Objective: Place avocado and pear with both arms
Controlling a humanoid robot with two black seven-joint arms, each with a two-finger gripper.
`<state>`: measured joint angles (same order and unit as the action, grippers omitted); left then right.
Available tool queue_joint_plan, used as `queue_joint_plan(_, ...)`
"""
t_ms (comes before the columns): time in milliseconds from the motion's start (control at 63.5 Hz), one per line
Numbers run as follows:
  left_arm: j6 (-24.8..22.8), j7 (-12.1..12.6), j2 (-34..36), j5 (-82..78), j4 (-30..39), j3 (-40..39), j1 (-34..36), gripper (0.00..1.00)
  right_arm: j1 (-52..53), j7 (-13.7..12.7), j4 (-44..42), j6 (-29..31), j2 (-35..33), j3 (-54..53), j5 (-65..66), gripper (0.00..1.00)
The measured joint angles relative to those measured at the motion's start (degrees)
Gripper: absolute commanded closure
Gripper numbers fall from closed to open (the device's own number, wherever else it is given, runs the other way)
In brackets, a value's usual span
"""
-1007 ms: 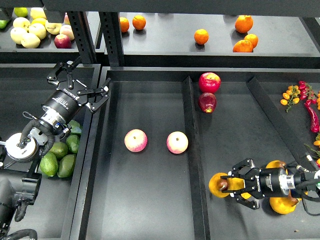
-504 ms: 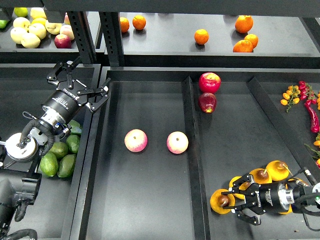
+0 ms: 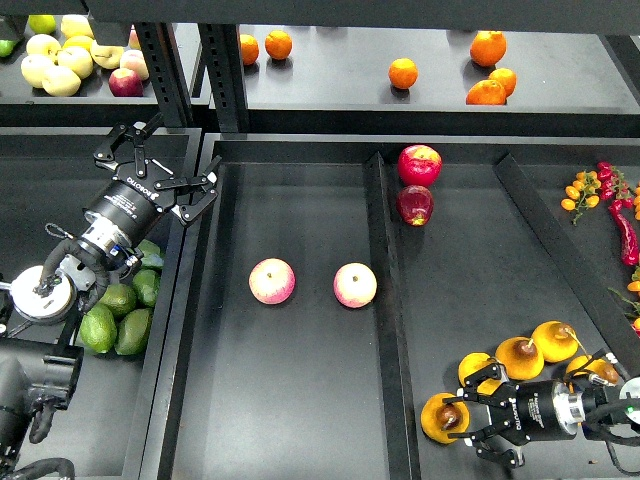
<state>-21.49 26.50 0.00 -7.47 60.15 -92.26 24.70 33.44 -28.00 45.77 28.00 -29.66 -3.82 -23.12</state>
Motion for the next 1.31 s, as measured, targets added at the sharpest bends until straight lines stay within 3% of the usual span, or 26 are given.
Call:
queue_joint_plan(110,0.0,0.0,0.0,0.0,0.0,0.0,0.0,0.01,0.6,0.0,0.5,0.0,-0.6,-0.6,0.0,0.16)
queue_joint_plan(252,0.0,0.0,0.0,0.0,0.1,0.0,0.0,0.01,1.4,0.0,1.5,0.0,-2.4,-3.4,-0.1,0.14)
queue_joint_plan(441,0.2,-0.1,0.0,0.0,0.1,0.0,0.0,0.01,3.0,0.0,1.1,0.0,-2.9,-7.9,-0.1,0.01)
queue_joint_plan(630,0.2,-0.4,0.0,0.0,0.8,0.0,0.0,0.01,2.8,0.0,-1.5,0.0,-1.4,-17.1,0.1,0.01)
queue_joint_plan(819,0.2,-1.2,0.0,0.0,0.7,0.0,0.1,0.01,1.4,0.0,-8.1,0.0,8.0,-31.0,-0.1,0.01)
queue_joint_plan(882,0.2,-1.8,0.0,0.0,0.4,0.0,0.1,0.01,0.1,0.0,-11.4,0.0,13.2,-36.5,-0.1,0.01)
queue_joint_plan(897,0.2,-2.4,0.0,0.0,0.2,0.0,0.1,0.01,-0.7,0.0,-14.5,0.0,17.9,-41.5,-0.1,0.01)
queue_joint_plan(1007,0.2,-3.1,0.0,0.0,0.0,0.0,0.1,0.01,-1.2,0.0,-19.8,0.0,24.9,-49.5,0.2,0.01)
queue_joint_plan(1149,0.2,-4.6,0.0,0.0,-0.3,0.0,0.0,0.01,-1.1,0.1,-22.5,0.0,29.2,-56.6,0.4,0.01)
queue_joint_plan(1212,0.4,-5.3,0.0,0.0,-0.5,0.0,0.0,0.01,-1.0,2.3,-22.7,0.0,29.5,-58.9,0.8,0.01)
queue_joint_plan(1307,0.5,-5.8,0.0,0.0,-0.9,0.1,0.0,0.01,-0.9,9.0,-22.9,0.0,29.6,-61.5,2.6,0.01)
